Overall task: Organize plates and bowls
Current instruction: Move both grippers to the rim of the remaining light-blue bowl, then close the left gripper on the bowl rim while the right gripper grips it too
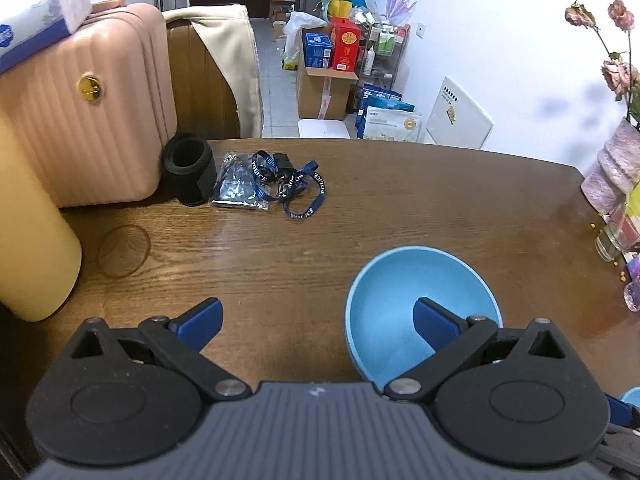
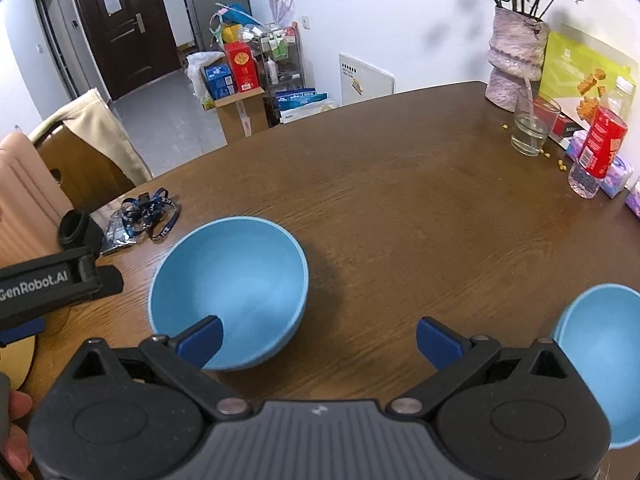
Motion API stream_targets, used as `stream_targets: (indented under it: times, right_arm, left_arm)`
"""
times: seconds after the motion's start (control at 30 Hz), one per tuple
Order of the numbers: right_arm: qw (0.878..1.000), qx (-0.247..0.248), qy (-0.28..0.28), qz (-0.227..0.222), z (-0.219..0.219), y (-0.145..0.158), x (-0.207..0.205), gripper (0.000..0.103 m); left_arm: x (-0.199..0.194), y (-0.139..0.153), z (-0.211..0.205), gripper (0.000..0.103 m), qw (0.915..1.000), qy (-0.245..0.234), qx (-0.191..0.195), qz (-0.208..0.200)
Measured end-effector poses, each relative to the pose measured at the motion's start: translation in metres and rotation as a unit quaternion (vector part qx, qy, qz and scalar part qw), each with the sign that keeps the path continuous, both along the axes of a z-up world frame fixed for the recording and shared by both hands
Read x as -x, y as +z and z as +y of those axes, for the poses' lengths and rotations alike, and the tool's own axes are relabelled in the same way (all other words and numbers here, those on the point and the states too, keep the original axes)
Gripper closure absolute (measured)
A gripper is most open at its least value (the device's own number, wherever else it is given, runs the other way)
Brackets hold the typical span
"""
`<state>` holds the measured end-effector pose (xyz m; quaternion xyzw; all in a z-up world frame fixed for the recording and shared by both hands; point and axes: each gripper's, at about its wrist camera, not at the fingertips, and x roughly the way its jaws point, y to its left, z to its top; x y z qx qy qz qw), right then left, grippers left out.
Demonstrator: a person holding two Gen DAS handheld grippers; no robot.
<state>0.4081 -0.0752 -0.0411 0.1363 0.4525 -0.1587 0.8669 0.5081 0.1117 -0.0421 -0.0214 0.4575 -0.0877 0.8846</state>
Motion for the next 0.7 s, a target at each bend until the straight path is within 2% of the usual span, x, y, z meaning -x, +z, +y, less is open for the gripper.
stream_targets:
  times: [0.33,0.53,0.6,0.7]
  right_arm:
    - [1.0,0.004,-0.009,0.028,-0.002,-0.031,-0.045,0.001]
    - [0.999,0.004,-0.017,0.045,-0.005,-0.051,-0.067,0.01]
    - [0.999,0.003,-0.018,0.05,-0.007,-0.057,-0.072,0.018]
    - [0.998,-0.001,-0.018,0.057,-0.008,-0.065,-0.079,0.026]
  left_arm:
    - [-0.04,-0.038,-0.022,0.0,0.9992,-0.006,-0.029,0.025]
    - [-0.055,-0.058,-0.032,0.0,0.9985,-0.013,-0.039,0.036]
    - [-0.059,-0.064,-0.034,0.0,0.9983,-0.014,-0.037,0.043]
    - [-0.063,-0.071,-0.038,0.003,0.9979,-0.02,-0.039,0.048]
